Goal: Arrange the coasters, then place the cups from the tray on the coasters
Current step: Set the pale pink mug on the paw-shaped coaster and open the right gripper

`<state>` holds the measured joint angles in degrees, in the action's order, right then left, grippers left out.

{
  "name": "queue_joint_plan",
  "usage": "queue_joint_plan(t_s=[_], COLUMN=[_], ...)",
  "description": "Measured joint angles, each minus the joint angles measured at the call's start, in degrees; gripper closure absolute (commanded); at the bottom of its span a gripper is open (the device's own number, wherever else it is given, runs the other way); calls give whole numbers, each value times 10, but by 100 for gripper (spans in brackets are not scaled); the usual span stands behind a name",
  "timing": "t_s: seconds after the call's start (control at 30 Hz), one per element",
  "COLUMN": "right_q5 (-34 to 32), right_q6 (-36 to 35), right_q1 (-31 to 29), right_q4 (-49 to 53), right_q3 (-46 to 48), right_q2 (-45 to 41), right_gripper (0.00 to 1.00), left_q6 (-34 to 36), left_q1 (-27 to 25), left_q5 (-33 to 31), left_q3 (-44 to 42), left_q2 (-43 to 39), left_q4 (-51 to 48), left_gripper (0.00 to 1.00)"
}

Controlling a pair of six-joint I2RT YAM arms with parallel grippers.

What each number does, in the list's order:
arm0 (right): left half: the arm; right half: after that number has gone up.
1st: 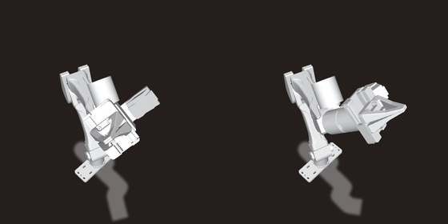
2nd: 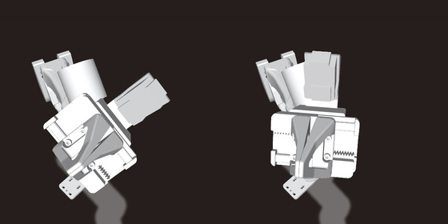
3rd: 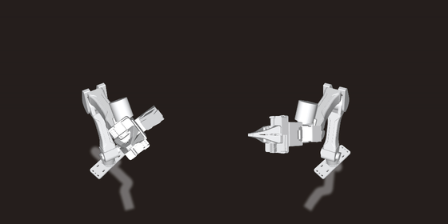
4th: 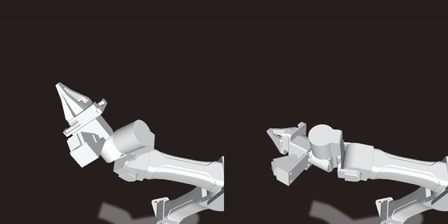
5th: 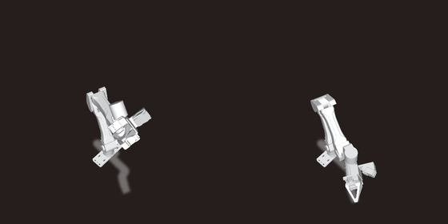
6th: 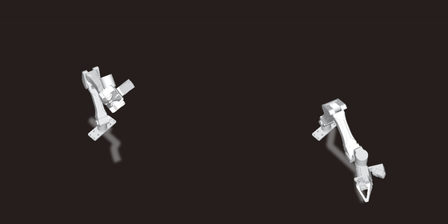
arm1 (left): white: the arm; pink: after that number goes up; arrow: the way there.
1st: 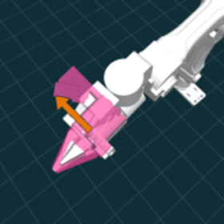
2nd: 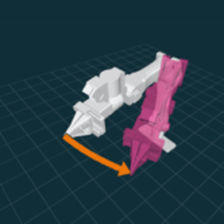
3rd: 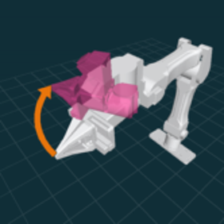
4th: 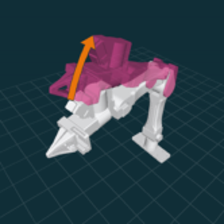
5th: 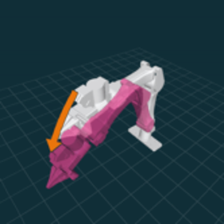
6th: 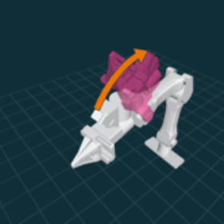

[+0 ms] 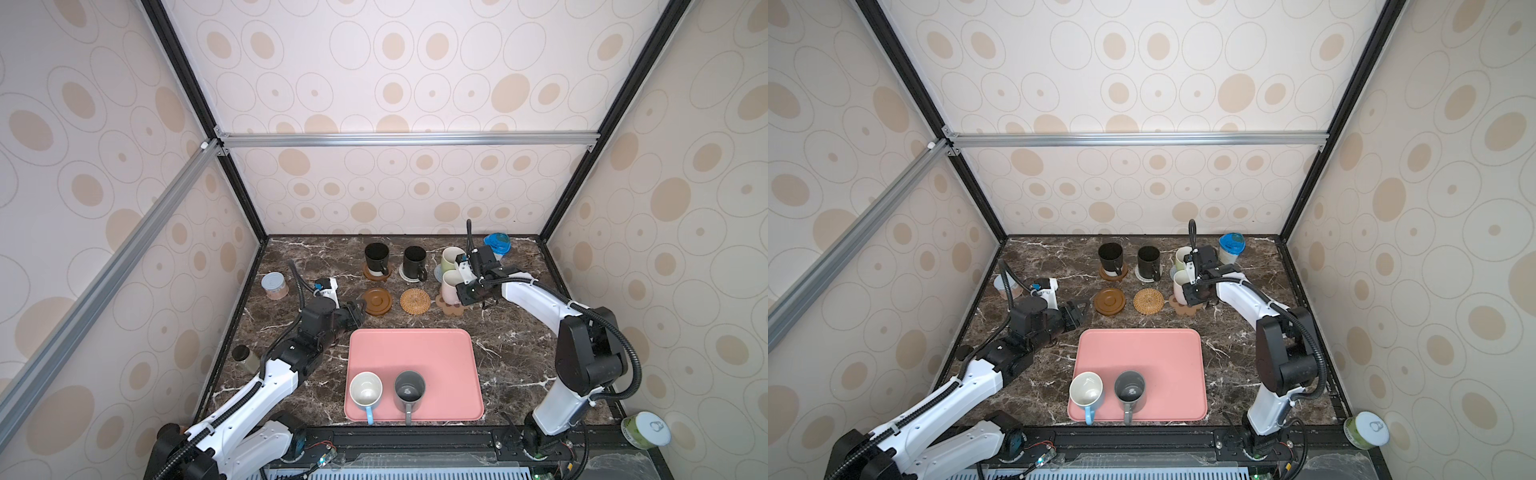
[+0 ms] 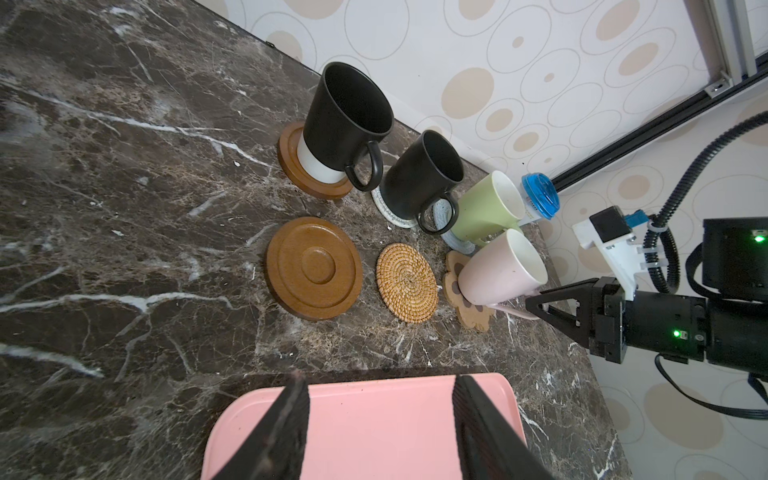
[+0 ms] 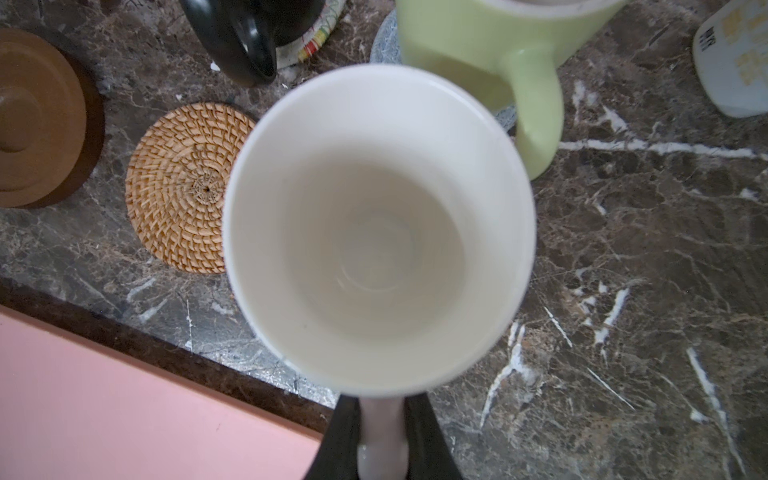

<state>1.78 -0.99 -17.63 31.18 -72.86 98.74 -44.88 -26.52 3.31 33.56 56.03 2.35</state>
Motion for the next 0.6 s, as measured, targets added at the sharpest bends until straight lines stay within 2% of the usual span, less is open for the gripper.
queue_joint_plan(t_s=[0.6], right_q5=[-3], right_q6=[-6], right_q1=[0], right_q4=[-5], right_q3=[28], right_q2=[-16], right_gripper=[62], left_q6=[0], left_q1=[0], left_q5=[0], left_q3=[0], left_q2=[-2], left_q4=[-5], left_gripper=[43])
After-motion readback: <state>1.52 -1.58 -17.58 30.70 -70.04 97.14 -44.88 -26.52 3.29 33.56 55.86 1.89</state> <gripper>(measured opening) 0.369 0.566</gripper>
